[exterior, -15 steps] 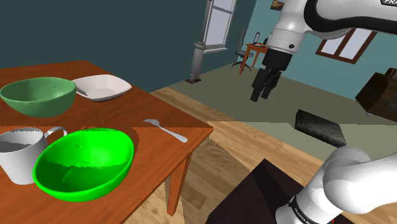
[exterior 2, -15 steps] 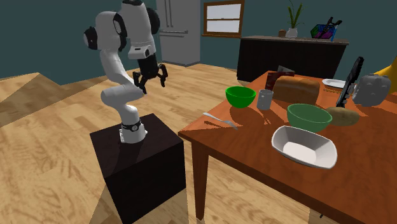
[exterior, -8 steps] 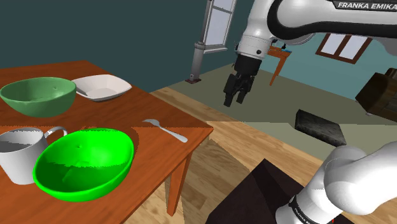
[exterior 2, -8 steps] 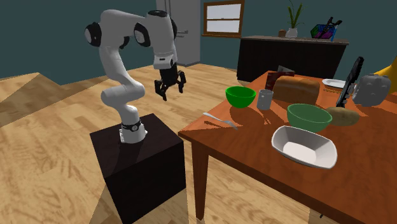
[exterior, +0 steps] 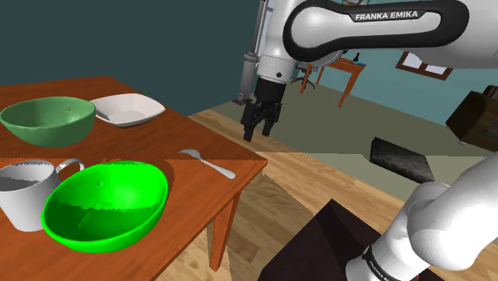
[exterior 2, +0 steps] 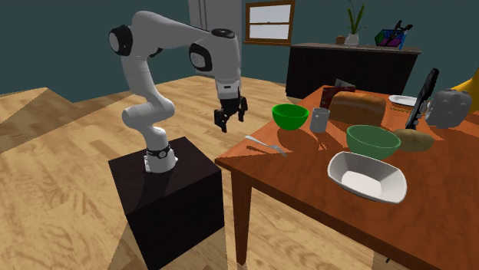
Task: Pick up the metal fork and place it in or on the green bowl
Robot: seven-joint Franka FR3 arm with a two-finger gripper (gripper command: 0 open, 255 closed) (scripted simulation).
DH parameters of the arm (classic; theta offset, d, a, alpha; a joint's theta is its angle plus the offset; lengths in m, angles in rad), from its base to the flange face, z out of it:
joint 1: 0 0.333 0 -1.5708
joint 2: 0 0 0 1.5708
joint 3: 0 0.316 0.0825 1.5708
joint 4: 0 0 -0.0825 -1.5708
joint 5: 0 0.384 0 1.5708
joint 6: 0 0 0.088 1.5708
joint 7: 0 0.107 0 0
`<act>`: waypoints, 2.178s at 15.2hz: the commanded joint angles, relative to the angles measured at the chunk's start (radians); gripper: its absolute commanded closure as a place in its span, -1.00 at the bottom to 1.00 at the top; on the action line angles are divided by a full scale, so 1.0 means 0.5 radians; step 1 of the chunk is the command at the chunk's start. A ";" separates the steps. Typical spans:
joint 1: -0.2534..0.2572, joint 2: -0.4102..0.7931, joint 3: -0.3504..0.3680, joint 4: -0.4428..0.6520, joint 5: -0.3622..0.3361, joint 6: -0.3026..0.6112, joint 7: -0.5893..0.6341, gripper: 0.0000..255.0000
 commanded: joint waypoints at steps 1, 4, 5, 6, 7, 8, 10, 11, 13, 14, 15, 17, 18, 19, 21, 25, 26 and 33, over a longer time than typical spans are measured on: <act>0.026 0.151 0.045 0.103 -0.002 0.049 0.041 -1.00; 0.063 0.369 0.096 0.264 -0.021 0.100 0.089 -1.00; 0.077 0.442 0.112 0.323 -0.031 0.113 0.105 -1.00; 0.091 0.517 0.126 0.384 -0.042 0.125 0.122 -1.00; 0.107 0.592 0.140 0.448 -0.054 0.134 0.140 -1.00; 0.123 0.668 0.153 0.515 -0.068 0.140 0.157 -1.00; 0.142 0.735 0.163 0.552 -0.080 0.170 0.171 -1.00; 0.144 0.739 0.165 0.530 -0.079 0.196 0.171 -1.00; 0.150 0.748 0.168 0.488 -0.078 0.248 0.170 -1.00; 0.153 0.753 0.170 0.467 -0.078 0.274 0.170 -1.00; 0.156 0.758 0.172 0.447 -0.078 0.299 0.170 -1.00; 0.161 0.767 0.175 0.416 -0.078 0.340 0.170 -1.00; 0.161 0.768 0.175 0.417 -0.078 0.340 0.170 -1.00; 0.161 0.768 0.175 0.417 -0.078 0.340 0.170 -1.00; 0.161 0.768 0.175 0.417 -0.078 0.340 0.170 -1.00; 0.161 0.768 0.175 0.418 -0.078 0.339 0.170 1.00; 0.161 0.768 0.175 0.418 -0.078 0.339 0.170 1.00; 0.161 0.768 0.175 0.419 -0.078 0.339 0.171 1.00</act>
